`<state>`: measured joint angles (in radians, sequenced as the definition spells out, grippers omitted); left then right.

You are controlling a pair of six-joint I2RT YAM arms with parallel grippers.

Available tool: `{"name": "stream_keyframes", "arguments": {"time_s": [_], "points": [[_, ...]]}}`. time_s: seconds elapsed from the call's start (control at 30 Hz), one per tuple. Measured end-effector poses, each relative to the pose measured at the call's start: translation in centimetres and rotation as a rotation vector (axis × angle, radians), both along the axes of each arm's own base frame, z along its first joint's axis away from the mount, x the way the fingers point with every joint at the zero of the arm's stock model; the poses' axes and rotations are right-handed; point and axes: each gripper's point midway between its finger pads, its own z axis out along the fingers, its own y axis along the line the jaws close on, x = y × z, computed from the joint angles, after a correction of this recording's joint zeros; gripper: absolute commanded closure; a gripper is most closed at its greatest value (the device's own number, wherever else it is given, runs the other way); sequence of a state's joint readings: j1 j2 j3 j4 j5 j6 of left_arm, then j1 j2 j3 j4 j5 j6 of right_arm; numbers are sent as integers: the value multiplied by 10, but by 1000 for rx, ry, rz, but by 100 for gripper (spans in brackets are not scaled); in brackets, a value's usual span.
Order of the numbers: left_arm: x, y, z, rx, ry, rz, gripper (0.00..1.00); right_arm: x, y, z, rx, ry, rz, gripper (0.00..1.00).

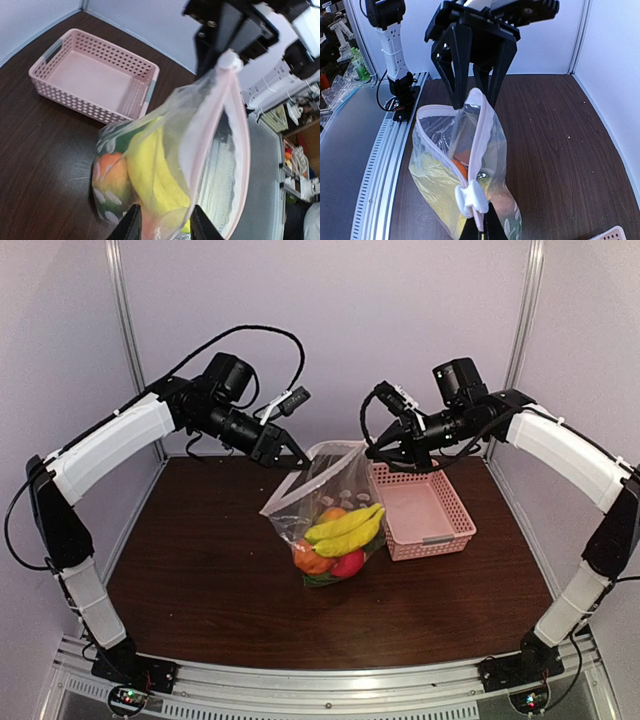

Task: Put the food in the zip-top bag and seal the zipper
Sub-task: Pass from the left arm to the right, then zip the zipper of the food storage bag.

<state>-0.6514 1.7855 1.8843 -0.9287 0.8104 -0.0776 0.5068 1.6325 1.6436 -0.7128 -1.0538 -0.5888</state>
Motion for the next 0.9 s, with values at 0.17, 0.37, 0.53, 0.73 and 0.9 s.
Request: {"name": "stream_keyframes", "arguments": {"time_s": [0.17, 0.37, 0.53, 0.73, 0.9], "points": [[3, 21, -3, 44, -192, 129, 20, 2, 7, 22, -29, 29, -124, 100], [-44, 21, 68, -173, -525, 177, 21, 7, 9, 11, -104, 139, -213, 100], [-35, -1, 105, -310, -617, 212, 25, 9, 5, 4, -149, 192, -266, 100], [-25, -44, 72, -276, -567, 182, 24, 7, 1, 25, -140, 204, -305, 100], [-28, -56, 68, -255, -578, 205, 27, 0, 5, 30, -147, 203, -307, 100]]}}
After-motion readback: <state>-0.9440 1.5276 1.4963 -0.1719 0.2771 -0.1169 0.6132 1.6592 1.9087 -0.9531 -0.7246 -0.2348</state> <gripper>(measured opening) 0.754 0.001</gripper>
